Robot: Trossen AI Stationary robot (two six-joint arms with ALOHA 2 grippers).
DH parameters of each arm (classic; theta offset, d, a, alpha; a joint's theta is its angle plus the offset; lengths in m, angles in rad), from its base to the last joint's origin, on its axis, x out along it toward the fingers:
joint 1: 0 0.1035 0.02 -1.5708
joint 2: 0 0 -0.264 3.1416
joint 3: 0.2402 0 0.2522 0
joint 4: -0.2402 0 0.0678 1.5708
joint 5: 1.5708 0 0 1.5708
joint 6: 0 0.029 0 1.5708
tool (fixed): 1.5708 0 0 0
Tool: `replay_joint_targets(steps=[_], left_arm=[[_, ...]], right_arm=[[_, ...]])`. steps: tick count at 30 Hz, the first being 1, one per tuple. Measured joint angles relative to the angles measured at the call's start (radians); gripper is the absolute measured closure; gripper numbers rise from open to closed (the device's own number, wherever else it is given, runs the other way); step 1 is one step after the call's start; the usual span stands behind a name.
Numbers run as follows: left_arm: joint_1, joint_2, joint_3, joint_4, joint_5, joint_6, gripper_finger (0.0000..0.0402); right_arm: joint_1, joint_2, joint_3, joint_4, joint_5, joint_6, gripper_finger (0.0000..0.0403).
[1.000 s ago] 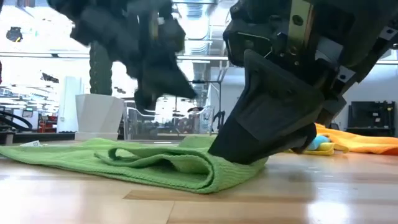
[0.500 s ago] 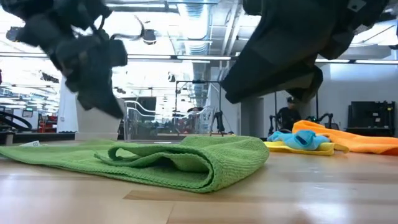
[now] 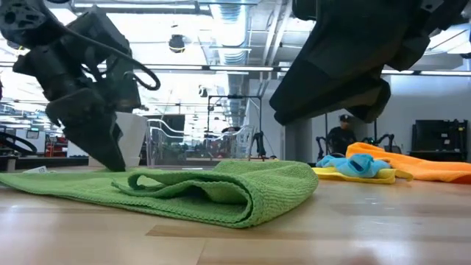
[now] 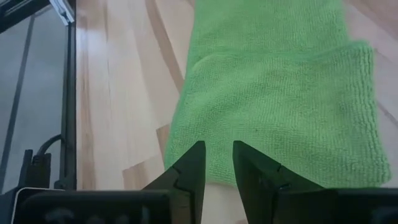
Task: Fold microfiber towels
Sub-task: Fold the green microfiber cloth
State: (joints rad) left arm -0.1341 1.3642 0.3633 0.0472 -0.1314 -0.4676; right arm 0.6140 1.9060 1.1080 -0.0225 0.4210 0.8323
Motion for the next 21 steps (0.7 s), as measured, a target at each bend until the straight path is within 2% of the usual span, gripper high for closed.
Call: replay_joint_targets(steps=[4,8,12,15,21], left_arm=[[0.001,0.042,0.021,-0.011,0.013,-0.002,0.0248],[0.003,0.034,0.050,-0.045,0.029,-0.021,0.0320],[-0.002,0.027,0.107,-0.076,0.104,-0.079,0.0389],[-0.003,0.025,0.157,-0.066,0.142,-0.112,0.0392],[-0.009,0.025,0.274,-0.135,0.154,-0.212,0.0396]], right_arm=[[0.002,0.000,0.000,-0.007,-0.002,0.033,0.0296],[0.006,0.000,0.000,-0.019,-0.003,0.057,0.0296],[0.009,0.000,0.001,-0.028,-0.004,0.085,0.0296],[0.015,-0.007,0.001,-0.032,-0.003,0.101,0.0296],[0.034,-0.024,0.002,-0.028,0.005,0.148,0.0296]])
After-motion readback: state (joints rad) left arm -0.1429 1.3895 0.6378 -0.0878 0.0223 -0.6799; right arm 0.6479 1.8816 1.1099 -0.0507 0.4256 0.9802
